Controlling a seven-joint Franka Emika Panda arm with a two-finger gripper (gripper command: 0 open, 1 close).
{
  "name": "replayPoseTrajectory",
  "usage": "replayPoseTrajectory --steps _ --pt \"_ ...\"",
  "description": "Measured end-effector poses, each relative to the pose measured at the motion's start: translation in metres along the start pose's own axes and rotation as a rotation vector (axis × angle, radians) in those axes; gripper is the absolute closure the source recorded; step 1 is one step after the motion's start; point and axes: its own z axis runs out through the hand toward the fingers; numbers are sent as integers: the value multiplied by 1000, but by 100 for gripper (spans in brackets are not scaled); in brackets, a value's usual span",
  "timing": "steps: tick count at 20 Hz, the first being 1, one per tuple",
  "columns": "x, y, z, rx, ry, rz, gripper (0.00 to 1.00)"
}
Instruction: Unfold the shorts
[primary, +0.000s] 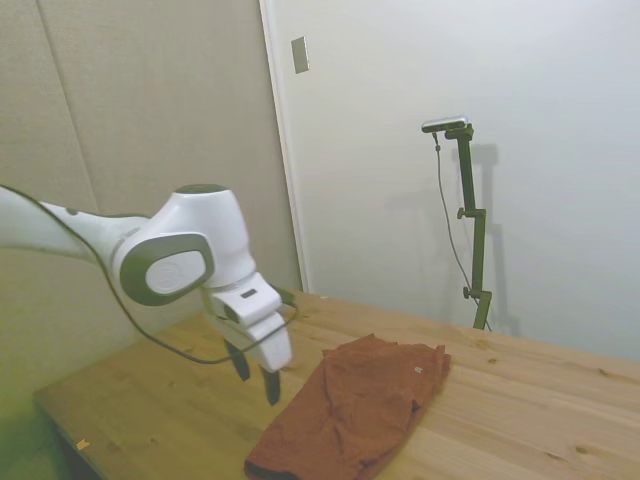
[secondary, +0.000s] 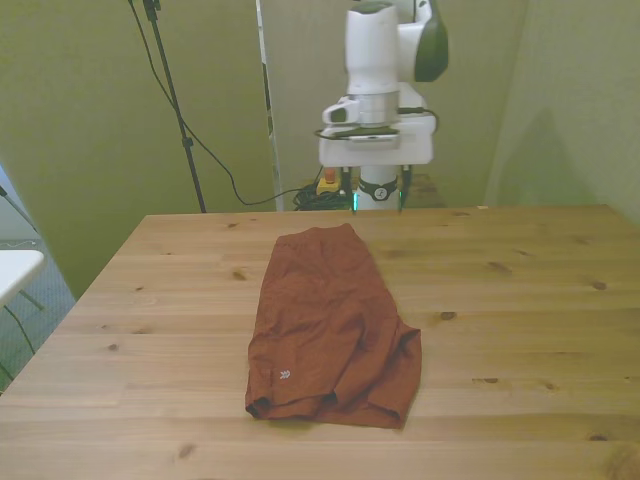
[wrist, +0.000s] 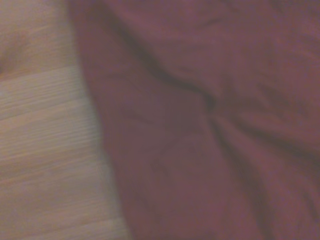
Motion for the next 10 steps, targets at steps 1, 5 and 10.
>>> replayPoseTrajectory --steps 1,5,10 --pt "20 9 3 7 -39 16 0" --pt "78 32 12 41 -214 30 0" --pt "139 80 32 8 -329 79 0"
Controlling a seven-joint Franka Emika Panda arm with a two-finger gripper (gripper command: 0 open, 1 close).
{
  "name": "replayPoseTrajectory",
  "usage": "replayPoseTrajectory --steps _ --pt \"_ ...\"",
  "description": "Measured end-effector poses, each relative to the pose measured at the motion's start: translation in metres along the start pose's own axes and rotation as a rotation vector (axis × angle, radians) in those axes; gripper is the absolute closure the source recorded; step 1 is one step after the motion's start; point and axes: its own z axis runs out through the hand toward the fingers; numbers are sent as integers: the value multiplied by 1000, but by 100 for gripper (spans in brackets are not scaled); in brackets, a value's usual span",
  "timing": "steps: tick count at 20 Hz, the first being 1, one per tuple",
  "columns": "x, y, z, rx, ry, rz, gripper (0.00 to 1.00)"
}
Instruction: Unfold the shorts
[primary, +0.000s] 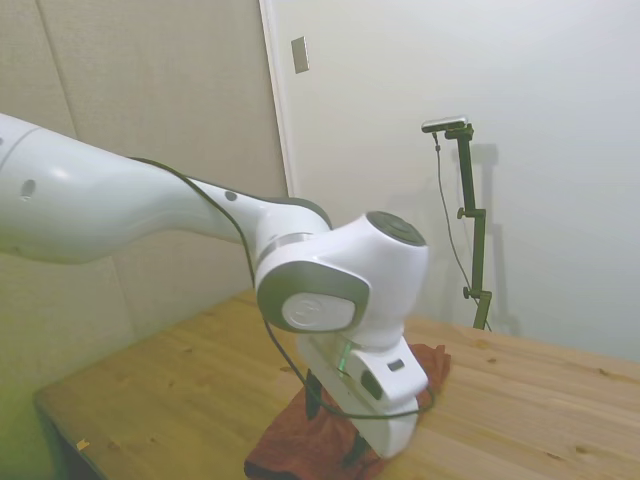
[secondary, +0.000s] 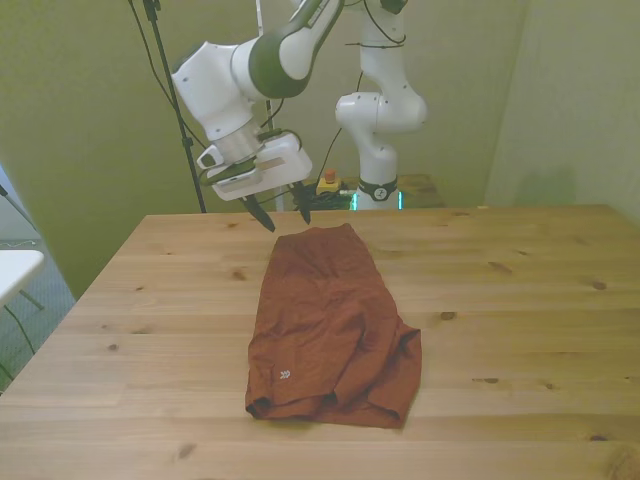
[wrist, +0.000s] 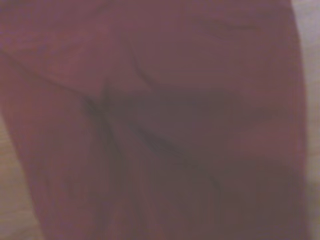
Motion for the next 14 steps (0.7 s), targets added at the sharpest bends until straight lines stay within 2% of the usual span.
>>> replayPoseTrajectory --steps 2,5,9,11,14 --pt "26 19 -5 1 -8 33 0" --pt "54 33 -9 23 -45 32 0" --pt "74 22 7 88 -134 -115 0" --pt "69 15 15 94 -182 -209 0" --pt "60 6 17 99 -211 -281 0"
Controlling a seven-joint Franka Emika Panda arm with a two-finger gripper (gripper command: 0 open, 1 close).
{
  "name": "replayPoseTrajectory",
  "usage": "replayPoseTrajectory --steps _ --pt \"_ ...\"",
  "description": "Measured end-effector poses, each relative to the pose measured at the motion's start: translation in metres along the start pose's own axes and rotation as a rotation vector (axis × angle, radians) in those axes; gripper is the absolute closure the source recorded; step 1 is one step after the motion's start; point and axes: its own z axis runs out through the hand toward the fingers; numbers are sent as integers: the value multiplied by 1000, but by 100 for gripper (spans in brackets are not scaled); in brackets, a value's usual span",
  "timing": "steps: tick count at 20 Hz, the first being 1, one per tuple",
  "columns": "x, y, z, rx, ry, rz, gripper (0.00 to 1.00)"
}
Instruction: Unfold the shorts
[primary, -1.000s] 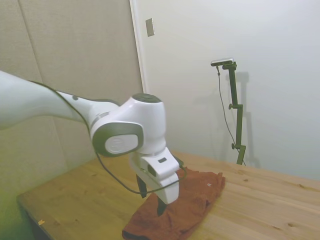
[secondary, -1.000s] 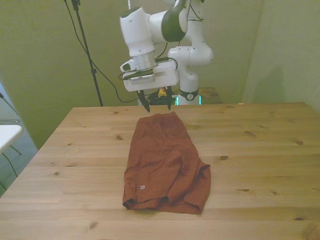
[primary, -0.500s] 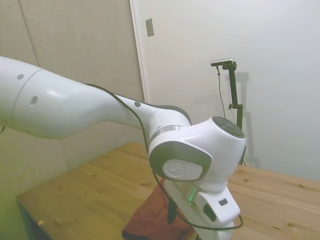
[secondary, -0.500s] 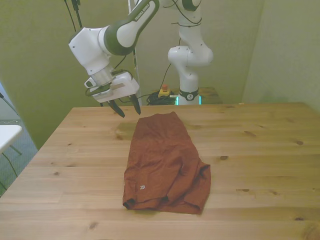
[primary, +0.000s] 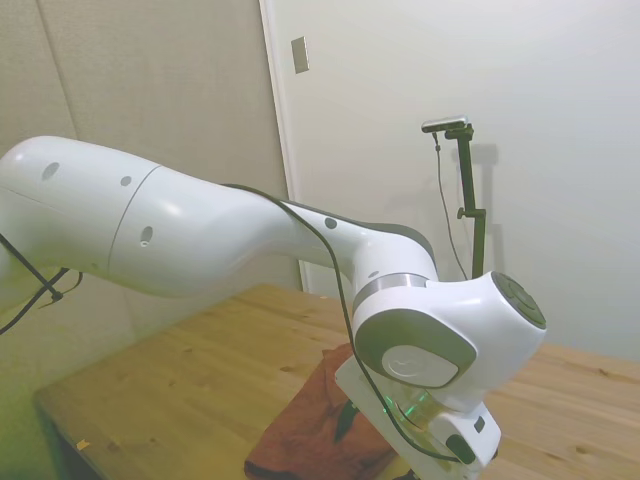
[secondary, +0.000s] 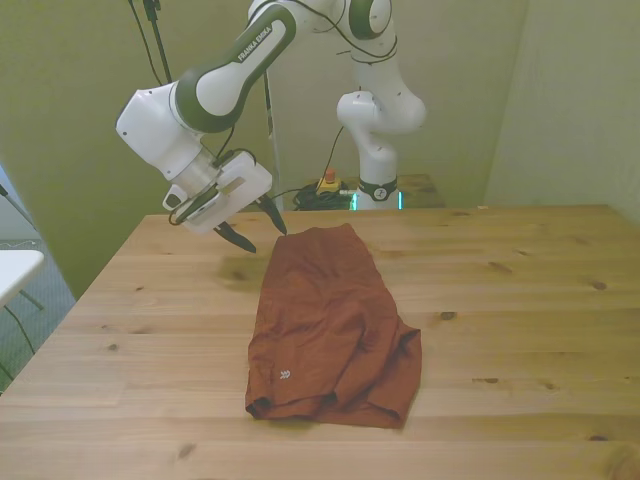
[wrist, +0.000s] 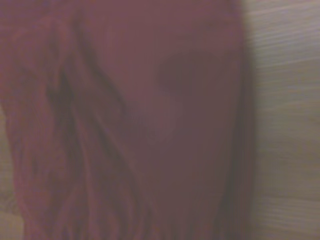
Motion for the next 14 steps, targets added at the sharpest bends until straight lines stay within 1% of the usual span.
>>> replayPoseTrajectory --steps 4,5,11,14 --pt "-9 -7 0 5 -4 -43 0" --pt "-10 -7 2 6 -8 -44 100" --pt "-10 -4 19 5 -35 -41 100" --pt "-9 -6 22 3 -38 -43 100"
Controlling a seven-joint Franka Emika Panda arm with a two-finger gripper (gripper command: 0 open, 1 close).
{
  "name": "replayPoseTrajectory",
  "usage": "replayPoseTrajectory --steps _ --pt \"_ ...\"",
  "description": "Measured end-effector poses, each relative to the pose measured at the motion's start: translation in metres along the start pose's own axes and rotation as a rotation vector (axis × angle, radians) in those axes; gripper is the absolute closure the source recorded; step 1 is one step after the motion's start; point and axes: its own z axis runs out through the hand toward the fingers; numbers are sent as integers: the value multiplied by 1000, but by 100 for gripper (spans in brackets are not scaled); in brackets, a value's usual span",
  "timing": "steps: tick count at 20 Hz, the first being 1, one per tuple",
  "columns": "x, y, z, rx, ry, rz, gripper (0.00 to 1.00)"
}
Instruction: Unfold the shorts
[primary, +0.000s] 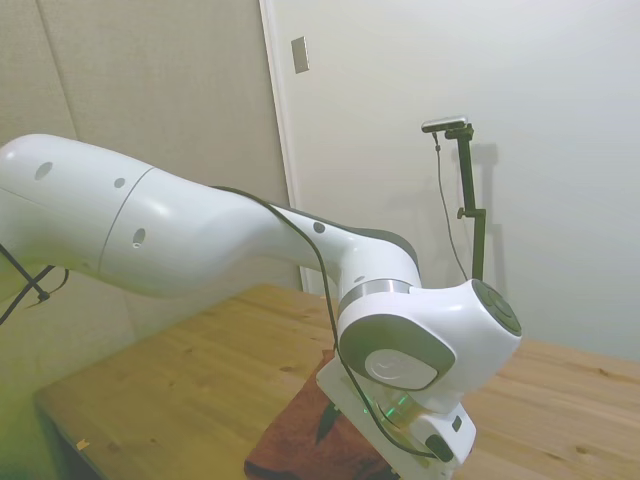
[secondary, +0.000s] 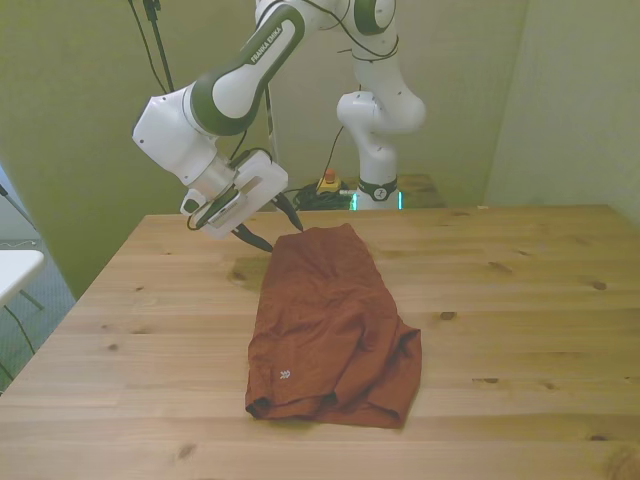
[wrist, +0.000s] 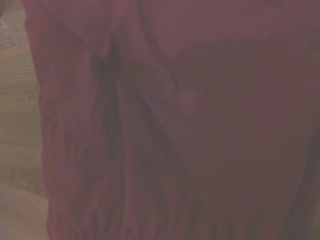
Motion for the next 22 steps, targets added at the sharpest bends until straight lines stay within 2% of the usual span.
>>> replayPoseTrajectory --steps 22 --pt "0 1 3 0 -2 2 100"
